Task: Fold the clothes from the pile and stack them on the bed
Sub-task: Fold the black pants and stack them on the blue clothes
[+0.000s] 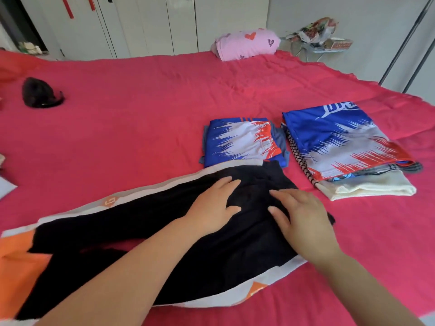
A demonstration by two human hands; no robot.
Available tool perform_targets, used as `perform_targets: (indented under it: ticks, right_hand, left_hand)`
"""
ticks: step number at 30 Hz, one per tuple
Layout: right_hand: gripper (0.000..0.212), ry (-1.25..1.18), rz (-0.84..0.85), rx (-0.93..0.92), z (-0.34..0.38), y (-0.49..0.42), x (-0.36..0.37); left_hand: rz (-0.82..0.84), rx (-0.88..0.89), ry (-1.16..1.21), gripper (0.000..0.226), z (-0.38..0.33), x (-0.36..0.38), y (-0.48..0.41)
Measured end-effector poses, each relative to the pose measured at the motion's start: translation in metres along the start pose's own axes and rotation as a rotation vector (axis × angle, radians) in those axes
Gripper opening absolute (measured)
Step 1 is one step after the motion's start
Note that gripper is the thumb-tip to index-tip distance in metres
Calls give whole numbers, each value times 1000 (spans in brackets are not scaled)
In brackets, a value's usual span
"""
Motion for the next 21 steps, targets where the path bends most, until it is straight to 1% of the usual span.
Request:
perform_targets:
  ticks: [2, 4, 5, 7, 8, 10, 12, 13, 15, 17, 19, 21]
  right_hand:
    - [63, 42, 210, -88, 24, 13, 23]
    - [95, 128, 489, -45, 23, 33, 50]
    - [95, 167, 555, -24, 18, 39, 58]
    - [64, 161, 538, -4, 19, 38, 56]
    - [54, 139, 495, 4, 23, 36, 52]
    - [47, 115, 329, -45, 44, 34, 39]
    - [50, 6, 196, -134, 71, 42, 29]
    - [51, -52, 181, -184, 84, 52, 28]
    - [50, -85, 224, -274, 109, 72, 31]
    - [52, -77, 275, -311, 123, 87, 37]
    - [55, -31, 319, -311, 131, 96, 41]
    - [57, 22, 295, -321, 138, 98, 39]
  left_hand:
    - [-22, -41, -110, 62, 21, -10, 33]
    - [-65, -120, -184, 59, 46, -24, 65]
    - [-85, -161, -205, 57, 59, -32, 81]
    - [-125, -230, -226, 56, 81, -49, 113]
    - [-156, -259, -227, 56, 92, -58, 128]
    - [-220, -316, -226, 56, 109, -75, 158]
    - [-265, -349, -234, 59, 124, -86, 190]
    - [-268, -359, -225, 64, 130, -89, 205]
    - [-233, -399, -211, 75, 145, -89, 233]
    - [-147, -457, -236, 81, 162, -83, 255]
    - [-71, -484, -274, 79, 174, -79, 266]
    - [-45, -442, -314, 64, 176, -79, 266]
Point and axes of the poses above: each hand's wrist, its own y-axis away from the middle knuckle, its own x-axis out of the palm, z = x × y, the point moved 6 cm from there along -y, towards the middle knuckle, and after that the axes turned 2 degrees about -z, right-handed, at the moved point
